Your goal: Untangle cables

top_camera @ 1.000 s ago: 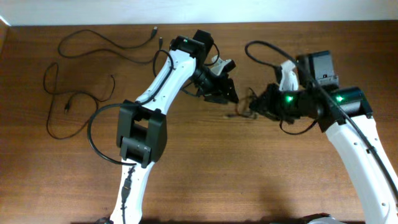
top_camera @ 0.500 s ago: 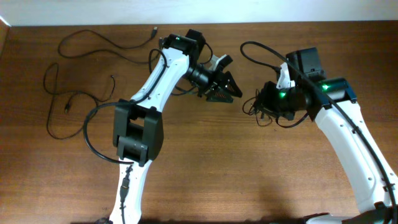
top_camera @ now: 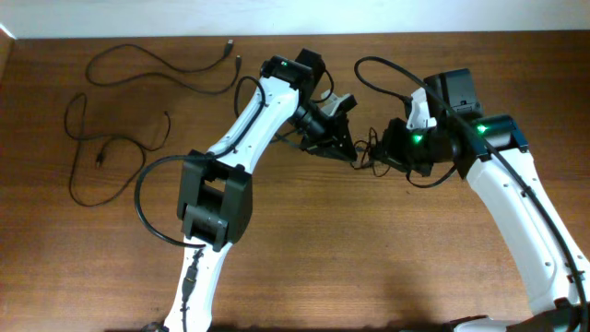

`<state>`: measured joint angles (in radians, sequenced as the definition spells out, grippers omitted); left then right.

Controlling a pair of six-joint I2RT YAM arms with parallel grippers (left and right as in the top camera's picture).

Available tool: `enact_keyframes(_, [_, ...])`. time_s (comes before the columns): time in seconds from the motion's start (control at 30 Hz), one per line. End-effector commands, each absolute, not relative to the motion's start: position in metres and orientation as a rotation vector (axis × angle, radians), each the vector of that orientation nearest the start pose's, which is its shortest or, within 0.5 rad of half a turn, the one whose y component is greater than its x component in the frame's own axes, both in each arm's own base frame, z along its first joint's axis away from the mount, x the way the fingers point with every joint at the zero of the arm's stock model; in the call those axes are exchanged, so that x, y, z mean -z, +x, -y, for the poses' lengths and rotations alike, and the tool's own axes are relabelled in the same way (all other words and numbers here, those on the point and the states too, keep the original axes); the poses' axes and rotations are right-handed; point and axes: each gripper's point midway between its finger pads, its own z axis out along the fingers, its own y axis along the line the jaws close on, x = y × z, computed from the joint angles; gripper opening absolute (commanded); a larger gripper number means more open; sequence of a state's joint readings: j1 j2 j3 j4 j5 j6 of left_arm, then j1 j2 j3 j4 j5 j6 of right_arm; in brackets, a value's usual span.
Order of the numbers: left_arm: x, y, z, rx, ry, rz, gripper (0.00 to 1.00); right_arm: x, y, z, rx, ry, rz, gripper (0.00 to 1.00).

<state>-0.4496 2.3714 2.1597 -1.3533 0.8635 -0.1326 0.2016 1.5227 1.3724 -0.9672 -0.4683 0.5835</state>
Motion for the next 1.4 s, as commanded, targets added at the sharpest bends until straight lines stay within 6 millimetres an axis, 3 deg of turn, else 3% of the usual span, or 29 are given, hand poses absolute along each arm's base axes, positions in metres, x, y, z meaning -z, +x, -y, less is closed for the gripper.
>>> enact_keyframes(0.0, [-0.114,0.372,0.303,1.132,0.497,-3.057,0.00,-0.186,0.333,-0.133,-0.729,0.417,-2.785,0.18])
enact_keyframes(0.07, [-0.107,0.376,0.296,1.041,0.497,-3.070,0.00,-0.175,0.327,-0.112,-0.543,0.473,-2.822,0.33])
enact_keyframes(0.13, [-0.102,0.382,0.290,0.963,0.490,-3.074,0.00,-0.165,0.318,-0.087,-0.329,0.522,-2.855,0.62])
enact_keyframes(0.17, [-0.104,0.382,0.290,0.966,0.491,-3.069,0.00,-0.163,0.314,-0.080,-0.273,0.533,-2.867,0.71])
enact_keyframes(0.23, [-0.114,0.382,0.293,0.995,0.499,-3.050,0.00,-0.162,0.311,-0.080,-0.270,0.536,-2.882,0.79])
enact_keyframes(0.3, [-0.143,0.377,0.307,1.152,0.633,-2.932,0.00,-0.163,0.311,-0.081,-0.282,0.534,-2.882,0.88])
enact_keyframes(0.43, [-0.183,0.375,0.318,1.209,0.678,-2.828,0.00,-0.164,0.317,-0.100,-0.428,0.508,-2.879,0.91])
enact_keyframes(0.6, [-0.206,0.362,0.329,1.414,0.692,-2.770,0.00,-0.147,0.331,-0.100,-0.402,0.515,-2.889,0.91])
enact_keyframes(0.67, [-0.209,0.359,0.331,1.457,0.692,-2.762,0.00,-0.135,0.334,-0.096,-0.352,0.528,-2.912,0.90])
enact_keyframes(0.77, [-0.230,0.353,0.336,1.670,0.678,-2.687,0.00,-0.112,0.339,-0.073,-0.131,0.563,-2.932,0.88])
enact_keyframes(0.83, [-0.215,0.372,0.315,1.511,0.613,-2.744,0.00,-0.109,0.336,-0.063,-0.048,0.580,-2.943,0.87])
enact_keyframes(0.87, [-0.197,0.388,0.294,1.320,0.519,-2.830,0.00,-0.110,0.334,-0.061,-0.045,0.589,-2.945,0.87])
enact_keyframes(0.9, [-0.169,0.409,0.251,0.952,0.271,-2.985,0.00,-0.113,0.331,-0.056,-0.039,0.607,-2.944,0.87])
enact_keyframes(0.97, [-0.146,0.427,0.193,0.496,0.009,-3.062,0.00,-0.117,0.325,-0.041,0.026,0.642,-2.940,0.87])
enact_keyframes(1.0, [-0.141,0.433,0.172,0.354,-0.066,-3.061,0.00,-0.119,0.320,-0.028,0.093,0.670,-2.939,0.87])
enact_keyframes(1.03, [-0.141,0.434,0.166,0.316,-0.102,-3.058,0.00,-0.119,0.317,-0.022,0.121,0.699,-2.940,0.87])
enact_keyframes(1.07, [-0.141,0.433,0.165,0.365,-0.155,-3.069,0.00,-0.118,0.312,-0.018,0.119,0.756,-2.948,0.88])
enact_keyframes(1.13, [-0.164,0.420,0.215,0.888,0.013,-3.047,0.00,-0.118,0.313,-0.035,-0.043,0.688,-2.998,0.88])
enact_keyframes(1.17, [-0.211,0.406,0.264,1.469,0.352,-2.788,0.00,-0.120,0.318,-0.060,-0.257,0.522,-3.029,0.89])
enact_keyframes(1.2, [-0.262,0.391,0.289,1.890,0.587,-2.432,0.00,-0.124,0.320,-0.077,-0.407,0.437,-3.027,0.90])
enact_keyframes(1.23, [-0.302,0.381,0.295,2.120,0.734,-2.095,0.00,-0.125,0.322,-0.081,-0.442,0.429,-3.020,0.91])
enact_keyframes(1.27, [-0.291,0.388,0.296,2.029,0.746,-2.151,0.00,-0.125,0.322,-0.081,-0.443,0.430,-3.018,0.91])
enact_keyframes(1.3, [-0.224,0.412,0.281,1.543,0.468,-2.650,0.00,-0.126,0.323,-0.084,-0.476,0.426,-3.015,0.92])
enact_keyframes(1.33, [-0.185,0.415,0.257,1.180,0.143,-2.940,0.00,-0.130,0.325,-0.094,-0.563,0.413,-3.004,0.93])
enact_keyframes(1.37, [-0.190,0.409,0.265,1.247,0.182,-2.930,0.00,-0.131,0.325,-0.098,-0.599,0.405,-2.999,0.94])
